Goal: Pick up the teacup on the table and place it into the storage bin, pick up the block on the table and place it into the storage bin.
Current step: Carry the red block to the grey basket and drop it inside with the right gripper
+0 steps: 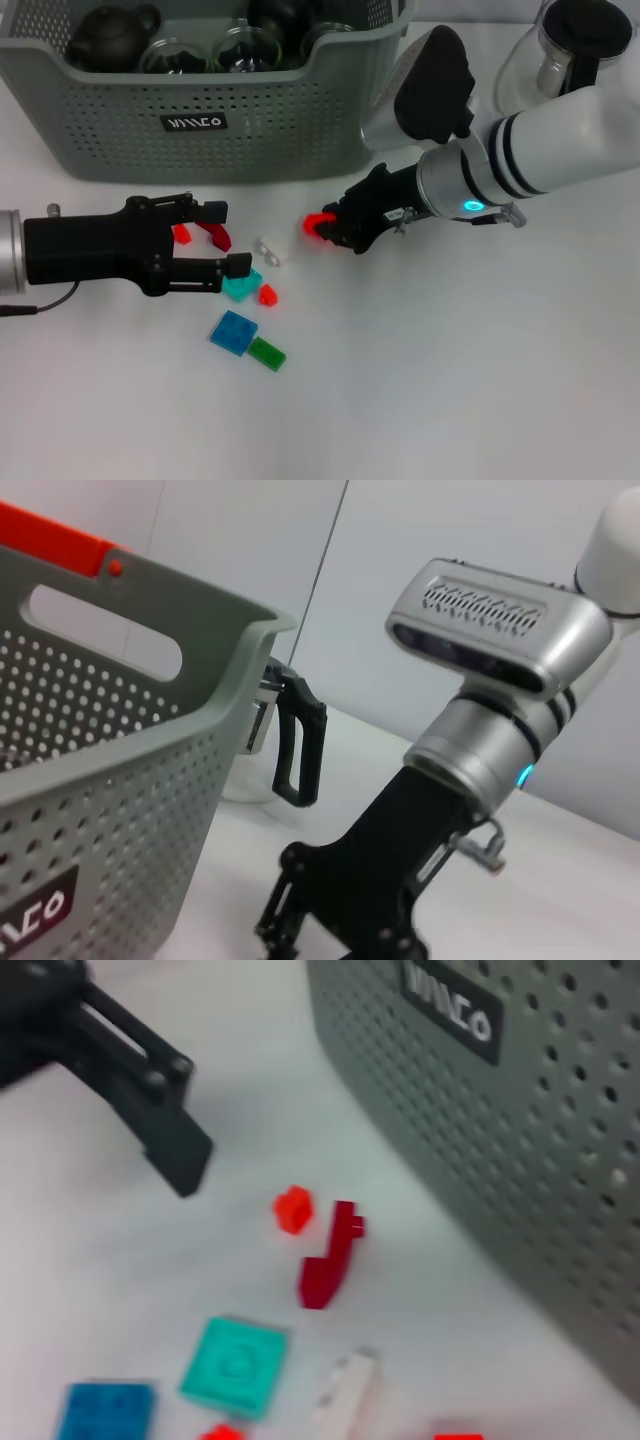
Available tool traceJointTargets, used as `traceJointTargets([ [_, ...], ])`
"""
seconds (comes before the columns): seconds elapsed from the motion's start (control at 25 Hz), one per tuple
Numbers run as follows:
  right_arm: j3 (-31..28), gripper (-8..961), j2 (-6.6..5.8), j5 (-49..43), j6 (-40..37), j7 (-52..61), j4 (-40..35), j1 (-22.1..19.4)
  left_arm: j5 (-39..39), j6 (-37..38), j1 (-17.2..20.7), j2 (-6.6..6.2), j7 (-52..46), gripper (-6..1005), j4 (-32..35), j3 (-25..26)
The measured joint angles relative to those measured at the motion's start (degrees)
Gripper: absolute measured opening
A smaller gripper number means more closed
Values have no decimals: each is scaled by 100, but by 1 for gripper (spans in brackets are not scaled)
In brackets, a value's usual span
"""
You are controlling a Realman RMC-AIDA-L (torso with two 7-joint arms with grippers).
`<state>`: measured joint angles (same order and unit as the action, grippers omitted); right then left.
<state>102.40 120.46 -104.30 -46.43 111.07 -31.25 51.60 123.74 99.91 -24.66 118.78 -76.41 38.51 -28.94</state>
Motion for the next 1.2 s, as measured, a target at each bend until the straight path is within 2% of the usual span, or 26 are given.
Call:
traceJointTargets([
  [0.16, -418, 221, -89, -159, -774, 24, -483, -301, 15, -26, 120, -43, -15, 859, 26, 5],
  [0.2, -745, 225, -108, -296, -1186, 36, -875, -556, -1, -57, 211, -58, -9, 859, 37, 89],
  [0.24, -745, 229, -108, -296, -1186, 36, -875, -556, -1, -57, 211, -58, -9, 859, 37, 89],
  [0.28, -1081, 233, -104, -445, -1603, 119, -1331, -809, -1, -63, 243, -62, -7, 859, 40, 143],
  [0.32, -1081, 237, -104, -445, -1603, 119, -1331, -809, 7, -65, 280, -70, -6, 859, 42, 209],
  [0.44, -1596, 250, -78, -577, -2375, 358, -2239, -1116, 2, -63, 388, -106, -11, 859, 53, 330],
  [0.64, -2339, 271, -24, -269, -3431, 633, -3553, -1177, -24, -35, 437, -124, -6, 860, 57, 526],
  [0.76, -2716, 283, -41, -90, -3489, 683, -3911, -841, -29, -43, 404, -123, -4, 860, 53, 539],
  [0.84, -3022, 291, -73, -175, -3322, 633, -3811, -430, -31, -56, 357, -100, -4, 857, 51, 540],
  [0.96, -3348, 304, -176, -443, -2933, 509, -3057, 339, -29, -64, 269, -85, -20, 852, 30, 538],
  [1.04, -3450, 312, -246, -728, -2553, 414, -2374, 827, -25, -60, 214, -84, -36, 849, 14, 538],
  [1.08, -3473, 316, -272, -1055, -2146, 320, -1763, 1202, -26, -56, 203, -84, -39, 848, 10, 537],
  [1.12, -3473, 321, -272, -1055, -2146, 320, -1763, 1202, -30, -50, 192, -81, -40, 846, 6, 534],
  [1.2, -3441, 329, -219, -1483, -1687, 246, -1323, 1470, -34, -46, 168, -76, -40, 843, -6, 529],
])
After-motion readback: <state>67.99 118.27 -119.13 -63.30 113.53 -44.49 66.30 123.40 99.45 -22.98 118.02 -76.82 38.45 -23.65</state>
